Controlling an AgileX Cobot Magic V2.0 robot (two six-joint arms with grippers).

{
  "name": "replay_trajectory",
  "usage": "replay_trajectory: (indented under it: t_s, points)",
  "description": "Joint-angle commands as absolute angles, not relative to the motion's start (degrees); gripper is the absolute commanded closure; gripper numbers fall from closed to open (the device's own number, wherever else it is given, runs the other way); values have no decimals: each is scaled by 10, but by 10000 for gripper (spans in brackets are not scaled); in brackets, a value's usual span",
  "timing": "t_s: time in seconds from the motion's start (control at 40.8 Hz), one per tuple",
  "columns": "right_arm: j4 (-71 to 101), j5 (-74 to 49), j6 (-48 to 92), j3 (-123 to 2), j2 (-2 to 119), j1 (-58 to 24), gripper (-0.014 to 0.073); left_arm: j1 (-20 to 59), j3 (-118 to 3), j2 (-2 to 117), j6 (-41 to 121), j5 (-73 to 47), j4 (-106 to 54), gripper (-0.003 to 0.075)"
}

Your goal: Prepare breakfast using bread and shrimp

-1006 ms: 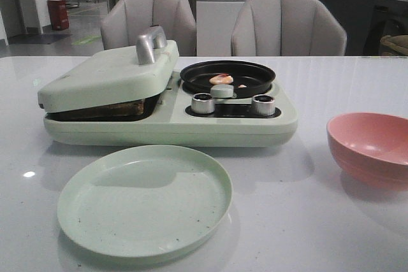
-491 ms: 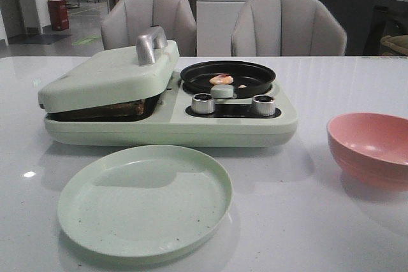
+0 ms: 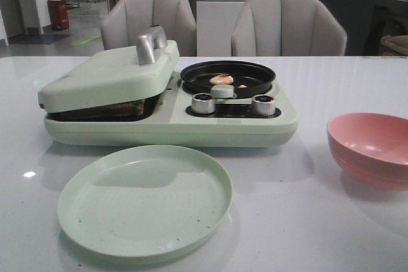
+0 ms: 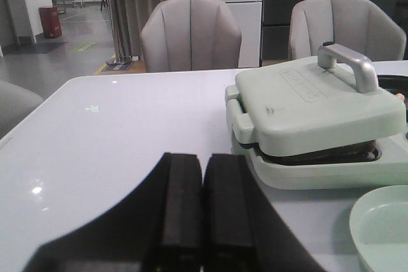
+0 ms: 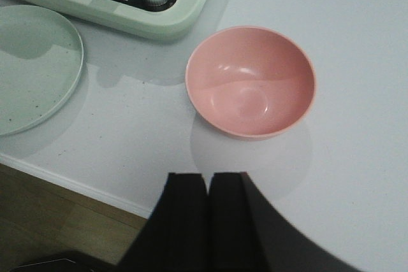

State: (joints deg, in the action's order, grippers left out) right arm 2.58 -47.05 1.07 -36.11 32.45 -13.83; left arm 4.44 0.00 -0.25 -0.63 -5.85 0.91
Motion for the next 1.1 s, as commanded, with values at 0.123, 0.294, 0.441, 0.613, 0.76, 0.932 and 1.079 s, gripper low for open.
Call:
replay_trajectory:
  t_s: [0.123, 0.294, 0.441, 0.613, 0.76, 0.932, 1.079]
  points:
    - [22, -429, 10, -375, 325, -138, 559, 44, 18, -14, -12, -8, 10, 619]
    - [22, -429, 10, -375, 325, -138, 559, 44, 18, -14, -12, -8, 10, 619]
    - [24, -430, 10, -375, 308, -126, 559, 44, 18, -14, -12, -8, 10, 619]
    - [21, -352, 10, -343, 229, -69, 559, 44, 18, -14, -12, -8, 10, 619]
    - [21, -224, 10, -267, 139, -38, 559, 44, 18, -14, -12, -8, 10, 619]
    - [21, -73, 10, -148, 56, -27, 559, 44, 18, -14, -12, -8, 10, 619]
    - [21, 11, 10, -53, 10, -26, 559, 44, 18, -14, -12, -8, 10, 619]
